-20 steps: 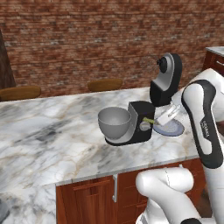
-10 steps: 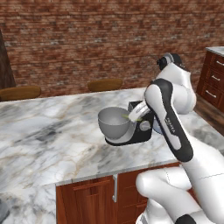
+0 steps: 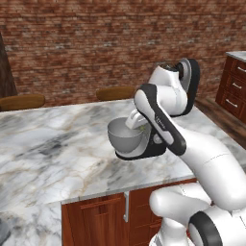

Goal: Add butter and sugar cubes to the stand mixer bowl and then turn on the stand mixer to begin making frosting.

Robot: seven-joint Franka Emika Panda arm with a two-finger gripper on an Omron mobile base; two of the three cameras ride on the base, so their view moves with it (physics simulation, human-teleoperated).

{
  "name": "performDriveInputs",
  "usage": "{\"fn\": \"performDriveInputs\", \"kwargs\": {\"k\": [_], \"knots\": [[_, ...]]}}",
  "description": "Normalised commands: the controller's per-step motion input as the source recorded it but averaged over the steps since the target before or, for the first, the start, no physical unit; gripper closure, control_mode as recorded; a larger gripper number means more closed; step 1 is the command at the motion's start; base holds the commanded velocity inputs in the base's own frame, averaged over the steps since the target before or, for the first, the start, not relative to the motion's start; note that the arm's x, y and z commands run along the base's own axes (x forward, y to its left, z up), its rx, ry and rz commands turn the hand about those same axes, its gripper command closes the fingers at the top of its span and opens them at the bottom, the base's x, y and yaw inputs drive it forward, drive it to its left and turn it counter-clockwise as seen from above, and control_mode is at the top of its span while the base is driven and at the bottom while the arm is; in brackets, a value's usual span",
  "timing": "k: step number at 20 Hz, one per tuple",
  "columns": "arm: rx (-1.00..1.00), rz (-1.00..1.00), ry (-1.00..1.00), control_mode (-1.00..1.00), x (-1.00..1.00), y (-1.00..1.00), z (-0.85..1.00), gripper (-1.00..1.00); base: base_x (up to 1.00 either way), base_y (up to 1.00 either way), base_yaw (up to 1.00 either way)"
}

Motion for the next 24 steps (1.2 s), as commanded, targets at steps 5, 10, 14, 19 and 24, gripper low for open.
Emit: {"fn": "performDriveInputs", "kwargs": {"k": [5,10,14,19,24], "knots": [[-0.07,-0.08,0.11,-1.0,0.36,0.0,-0.42,1.0,0.0,0.0,0.0],[-0.04,-0.07,0.05,-1.0,0.34,0.0,-0.26,1.0,0.0,0.0,0.0],[-0.02,-0.07,0.02,-1.0,0.34,0.0,-0.17,1.0,0.0,0.0,0.0],[-0.01,-0.07,0.01,-1.0,0.34,0.0,-0.19,1.0,0.0,0.0,0.0],[-0.02,-0.07,0.02,-1.0,0.37,0.0,-0.25,1.0,0.0,0.0,0.0]]}}
